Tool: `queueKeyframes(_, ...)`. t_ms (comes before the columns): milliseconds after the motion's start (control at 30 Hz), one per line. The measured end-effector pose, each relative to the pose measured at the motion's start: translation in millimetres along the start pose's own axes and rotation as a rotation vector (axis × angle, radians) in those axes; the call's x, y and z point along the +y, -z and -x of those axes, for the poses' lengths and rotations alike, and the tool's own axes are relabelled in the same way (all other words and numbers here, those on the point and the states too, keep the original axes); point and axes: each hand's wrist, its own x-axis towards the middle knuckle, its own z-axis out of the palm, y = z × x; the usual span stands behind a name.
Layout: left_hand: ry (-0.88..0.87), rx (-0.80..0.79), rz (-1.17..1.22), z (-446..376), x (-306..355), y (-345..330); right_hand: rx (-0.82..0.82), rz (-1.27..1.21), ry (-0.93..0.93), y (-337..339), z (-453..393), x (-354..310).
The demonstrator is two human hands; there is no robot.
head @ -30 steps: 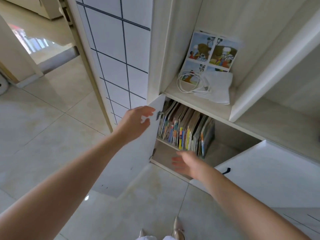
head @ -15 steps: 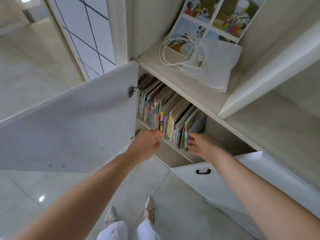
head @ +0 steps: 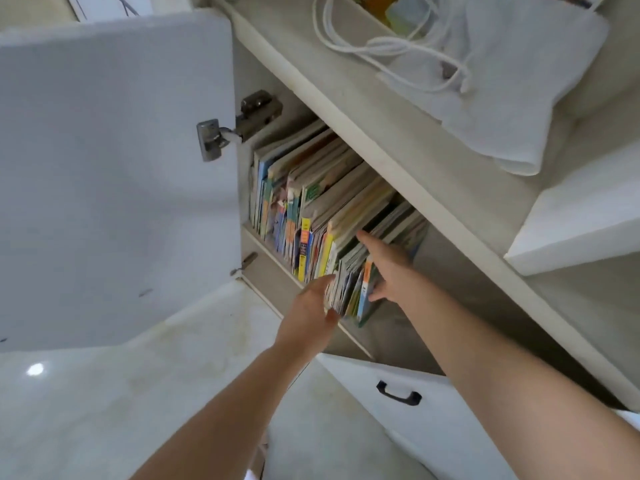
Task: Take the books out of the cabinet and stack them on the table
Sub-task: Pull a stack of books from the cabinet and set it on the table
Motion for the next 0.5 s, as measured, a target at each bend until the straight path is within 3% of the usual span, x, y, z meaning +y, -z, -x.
queueKeyframes(267, -0.032, 0.181, 0.166, -12.9, -7.9, -30.0, -0.052, -0.086, 0.016, 3.1, -18.0, 12.7)
queueKeyframes(500, -0.12, 0.239, 0.235, -13.3, -16.5, -54.2, -0.05, -0.117, 0.033, 13.3, -13.7, 18.6)
